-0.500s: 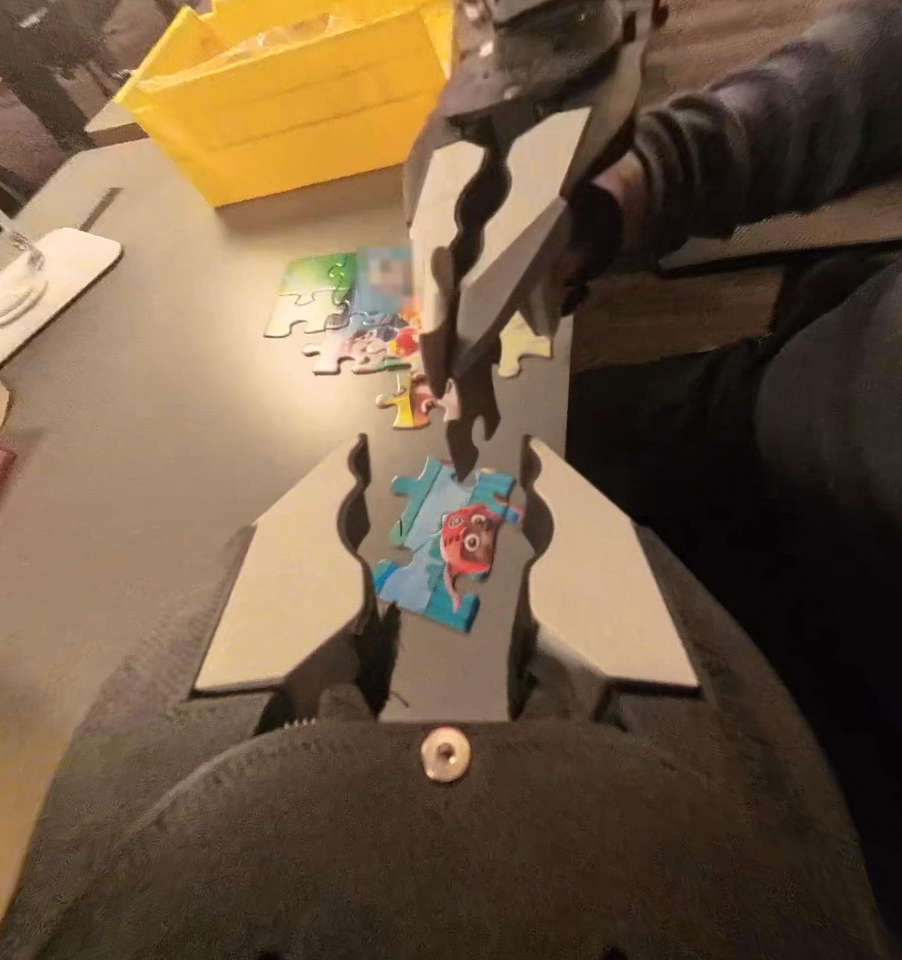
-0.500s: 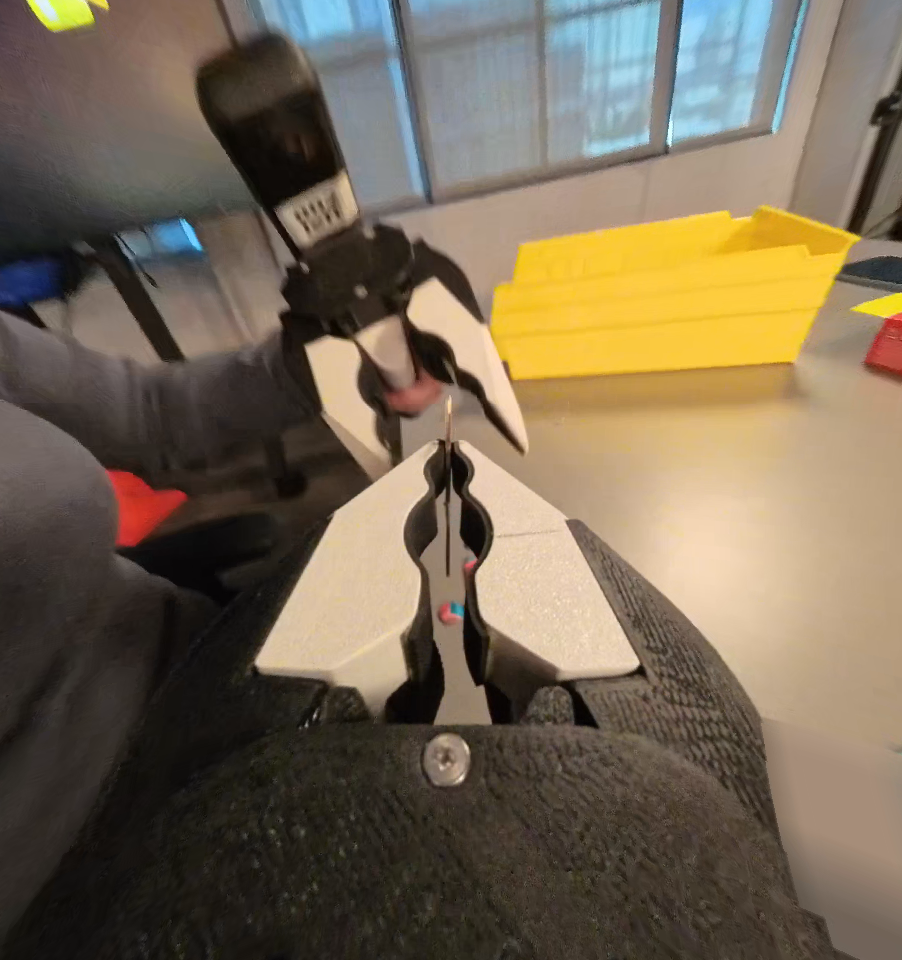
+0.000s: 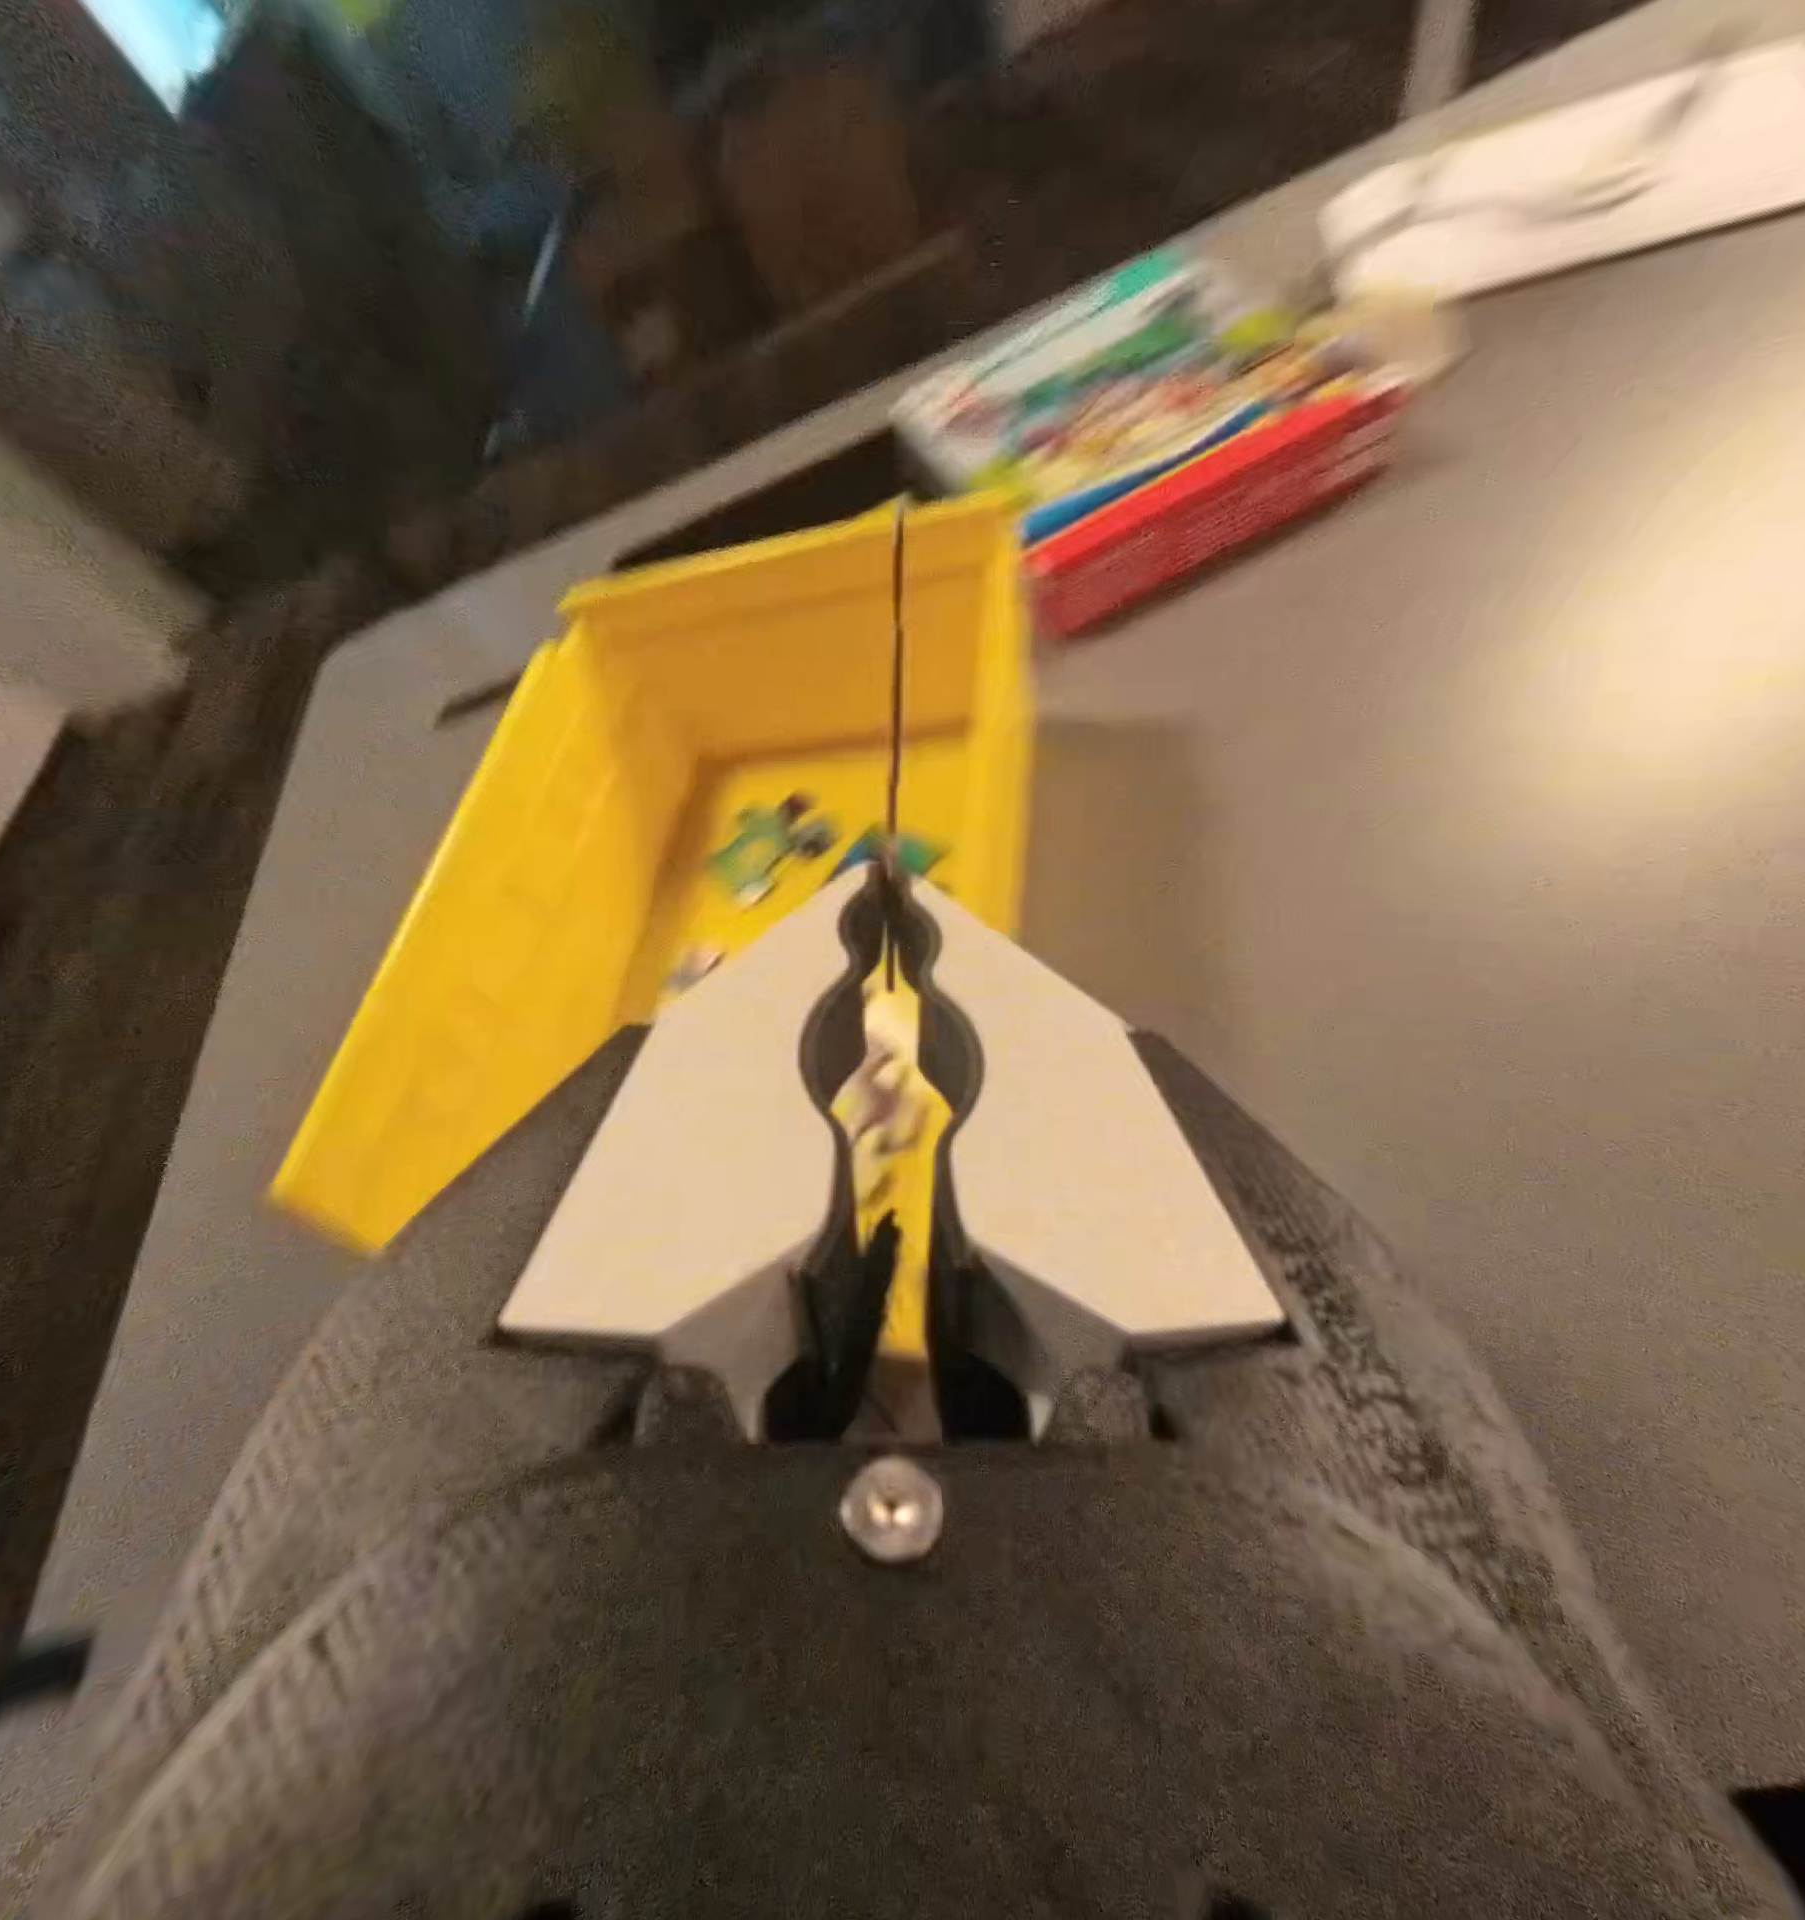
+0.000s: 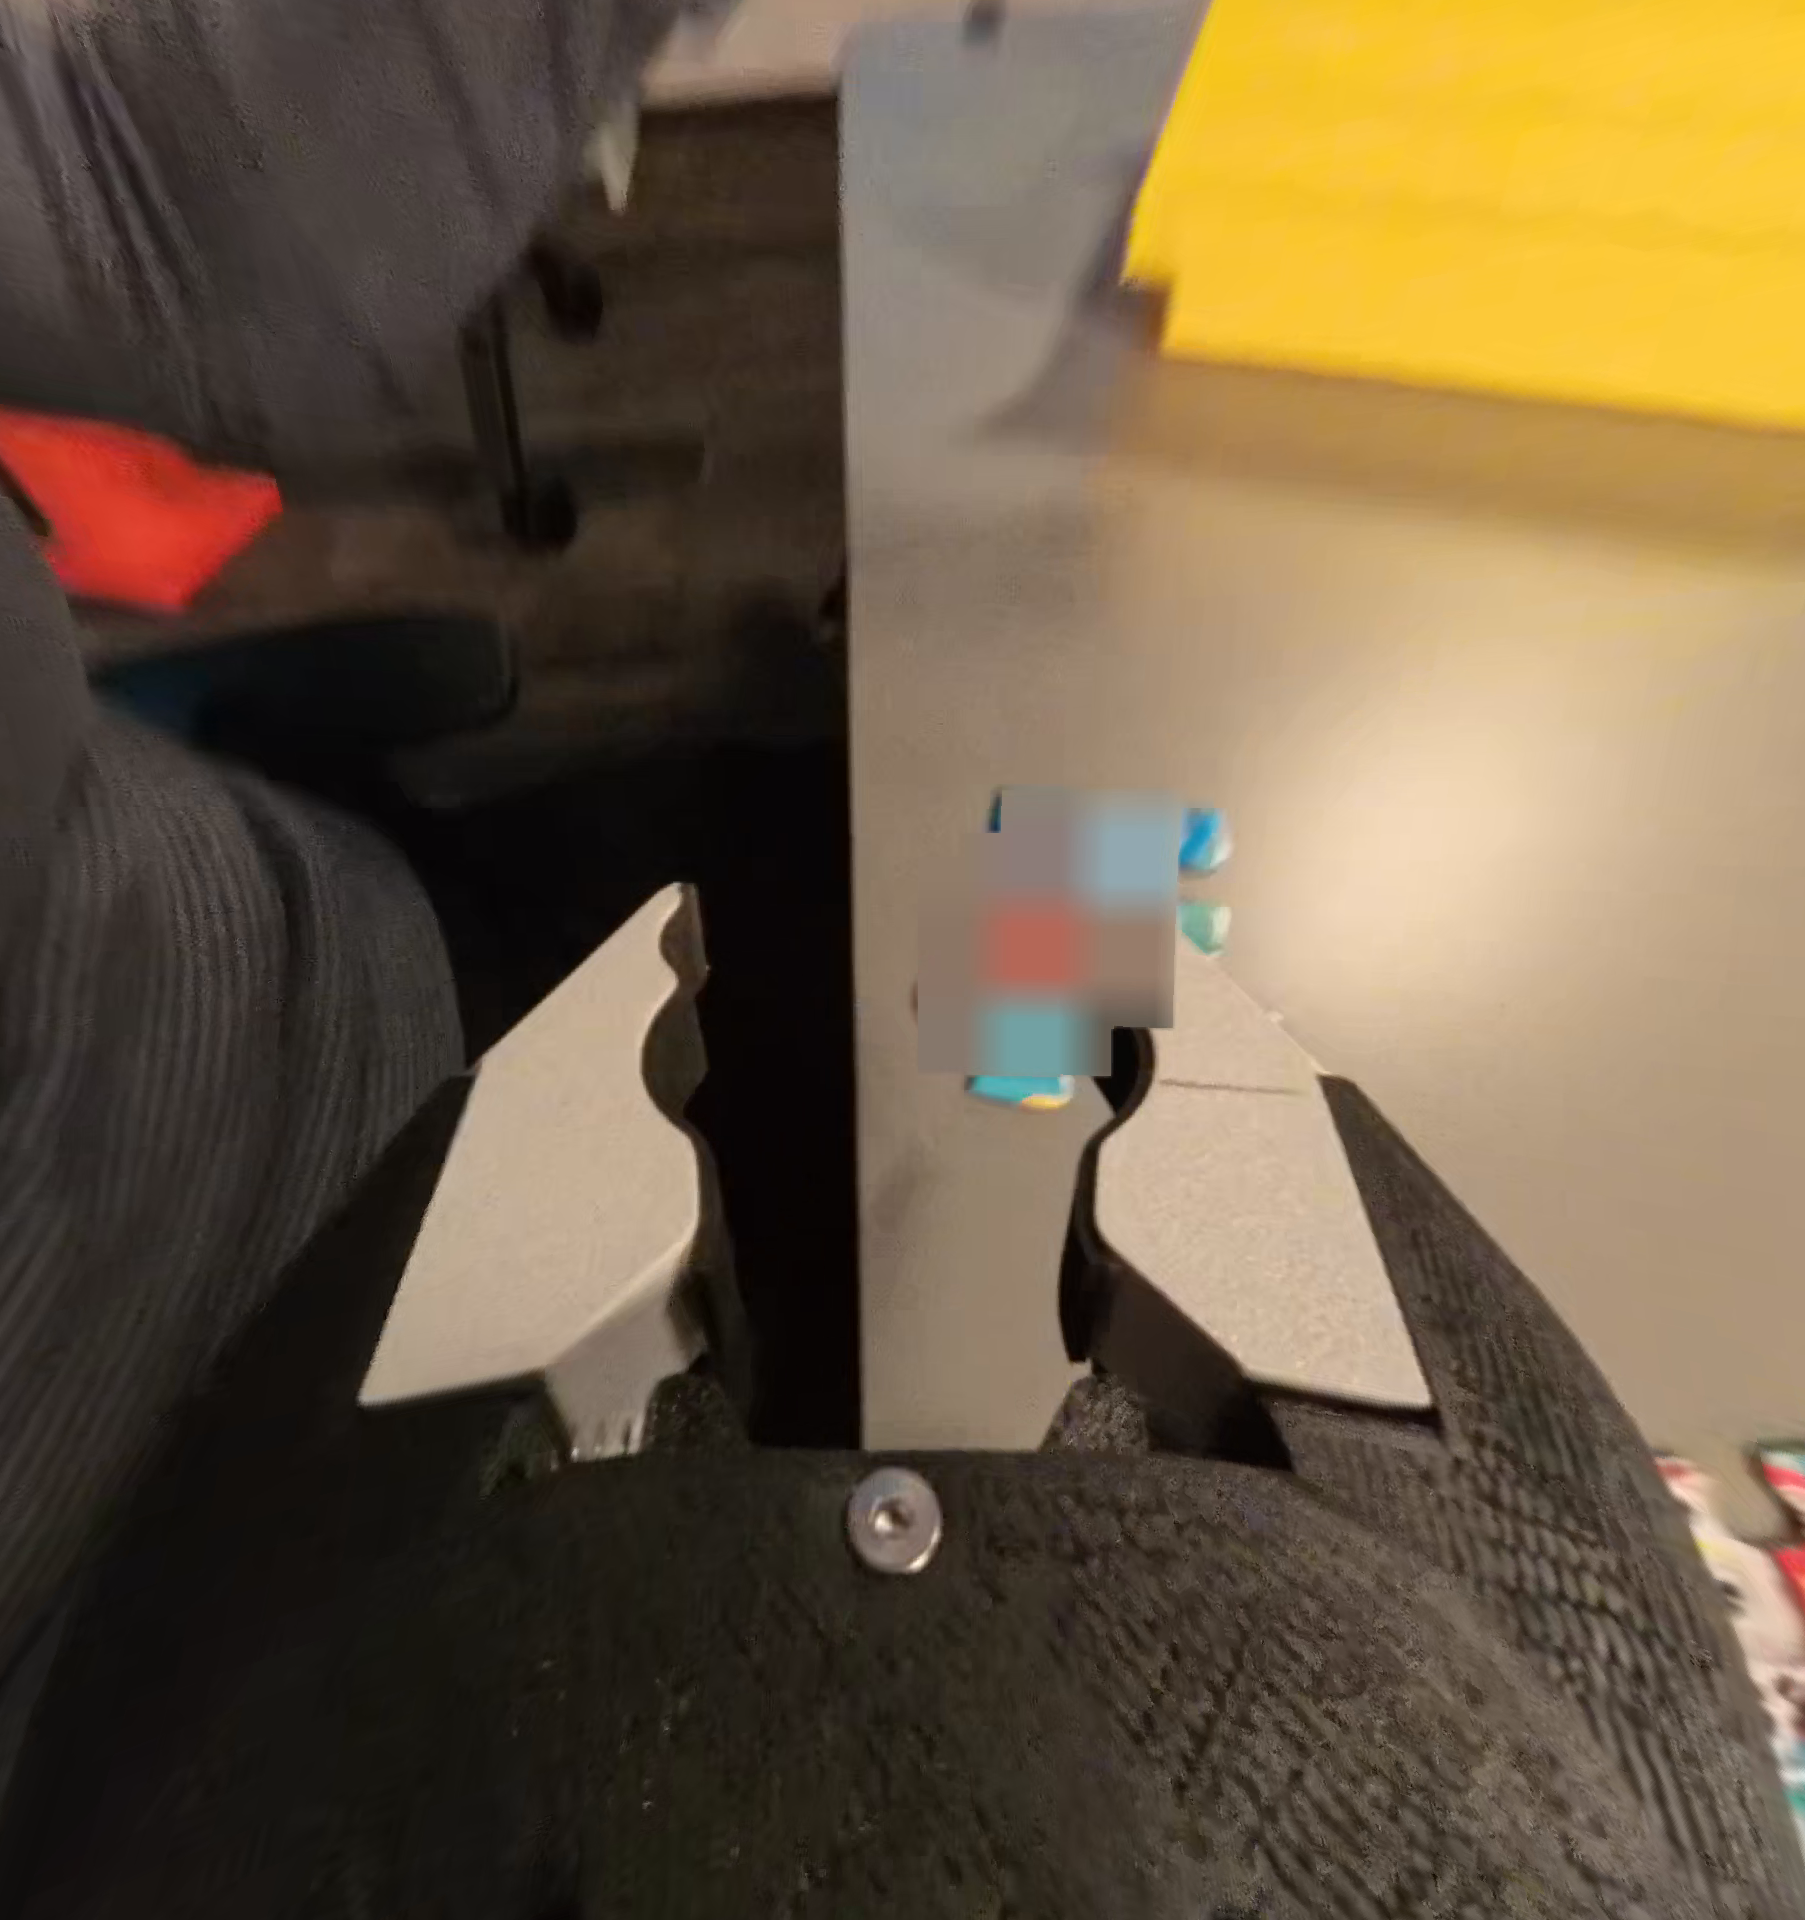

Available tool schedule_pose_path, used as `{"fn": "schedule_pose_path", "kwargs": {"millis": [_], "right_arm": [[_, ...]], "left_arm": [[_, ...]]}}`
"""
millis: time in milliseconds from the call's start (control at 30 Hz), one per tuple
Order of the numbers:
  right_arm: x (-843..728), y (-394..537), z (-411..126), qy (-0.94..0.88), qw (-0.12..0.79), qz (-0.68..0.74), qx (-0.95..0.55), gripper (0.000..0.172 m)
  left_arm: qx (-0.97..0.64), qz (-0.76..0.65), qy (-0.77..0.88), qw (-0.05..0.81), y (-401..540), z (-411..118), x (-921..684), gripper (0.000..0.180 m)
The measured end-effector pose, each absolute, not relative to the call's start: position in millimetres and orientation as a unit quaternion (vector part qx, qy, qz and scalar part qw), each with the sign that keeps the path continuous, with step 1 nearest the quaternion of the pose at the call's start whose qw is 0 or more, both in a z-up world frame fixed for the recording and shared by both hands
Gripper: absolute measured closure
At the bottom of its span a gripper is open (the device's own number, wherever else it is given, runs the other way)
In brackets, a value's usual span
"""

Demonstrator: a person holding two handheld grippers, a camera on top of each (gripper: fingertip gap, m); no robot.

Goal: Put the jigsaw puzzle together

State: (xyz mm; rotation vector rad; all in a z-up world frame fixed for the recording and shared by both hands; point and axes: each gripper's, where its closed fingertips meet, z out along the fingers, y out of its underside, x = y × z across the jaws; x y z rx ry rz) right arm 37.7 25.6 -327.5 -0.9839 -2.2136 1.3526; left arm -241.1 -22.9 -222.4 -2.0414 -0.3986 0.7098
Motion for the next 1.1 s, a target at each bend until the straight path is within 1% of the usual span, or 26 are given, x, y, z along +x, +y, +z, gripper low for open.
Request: {"fn": "schedule_pose_path", "kwargs": {"millis": [33, 67, 133, 167, 200, 233, 333, 367, 433, 533, 567, 633, 667, 733, 800, 833, 900, 1000, 1033, 1100], "right_arm": [[43, 19, -340, -0.804, 0.166, 0.454, -0.345, 0.086], [49, 11, -349, -0.818, 0.145, 0.441, -0.341, 0.077], [57, -6, -352, -0.811, 0.091, 0.461, -0.348, 0.063], [56, -7, -352, -0.804, 0.081, 0.468, -0.358, 0.059], [53, -4, -356, -0.806, 0.09, 0.457, -0.366, 0.056], [49, 2, -363, -0.813, 0.108, 0.436, -0.371, 0.055], [49, 9, -378, -0.832, 0.114, 0.388, -0.38, 0.053], [49, 9, -380, -0.834, 0.113, 0.383, -0.38, 0.053], [54, 6, -379, -0.836, 0.097, 0.383, -0.382, 0.05], [65, 0, -375, -0.831, 0.066, 0.397, -0.384, 0.049], [69, -2, -374, -0.83, 0.061, 0.4, -0.384, 0.05], [77, -7, -372, -0.825, 0.044, 0.413, -0.384, 0.051], [80, -9, -371, -0.822, 0.037, 0.419, -0.384, 0.052], [86, -12, -369, -0.818, 0.027, 0.429, -0.381, 0.054], [90, -14, -368, -0.82, 0.019, 0.431, -0.377, 0.057], [91, -12, -369, -0.826, 0.028, 0.424, -0.371, 0.059], [88, -4, -372, -0.847, 0.09, 0.394, -0.345, 0.072], [83, 5, -375, -0.878, 0.189, 0.333, -0.286, 0.094], [80, 7, -375, -0.883, 0.212, 0.32, -0.27, 0.098], [76, 8, -374, -0.89, 0.243, 0.298, -0.247, 0.107]], "left_arm": [[-0.835, 0.289, -0.213, 0.417, -40, -229, -266, 0.18], [-0.845, 0.277, -0.252, 0.382, -53, -239, -284, 0.17], [-0.871, 0.242, -0.284, 0.319, -68, -261, -302, 0.122], [-0.878, 0.237, -0.284, 0.304, -70, -267, -303, 0.102], [-0.88, 0.242, -0.272, 0.305, -68, -267, -298, 0.09], [-0.881, 0.251, -0.239, 0.323, -59, -264, -287, 0.085], [-0.88, 0.25, -0.048, 0.401, -12, -257, -204, 0.084], [-0.882, 0.231, 0.044, 0.409, 2, -267, -164, 0.084], [-0.881, 0.174, 0.213, 0.385, 11, -305, -87, 0.069], [-0.867, 0.088, 0.341, 0.353, 6, -356, -3, 0.077], [-0.86, 0.08, 0.375, 0.336, 0, -370, 15, 0.078], [-0.838, 0.133, 0.438, 0.298, -5, -392, 26, 0.086], [-0.82, 0.181, 0.466, 0.28, -4, -399, 23, 0.092], [-0.776, 0.273, 0.51, 0.252, 2, -405, 12, 0.097], [-0.752, 0.31, 0.531, 0.237, 6, -412, 11, 0.114], [-0.733, 0.336, 0.535, 0.251, 10, -408, 13, 0.126], [-0.715, 0.349, 0.551, 0.252, 10, -406, 16, 0.131], [-0.745, 0.3, 0.526, 0.281, 7, -401, 23, 0.141], [-0.753, 0.274, 0.514, 0.306, 8, -395, 28, 0.153], [-0.767, 0.236, 0.488, 0.343, 9, -383, 33, 0.166]]}}
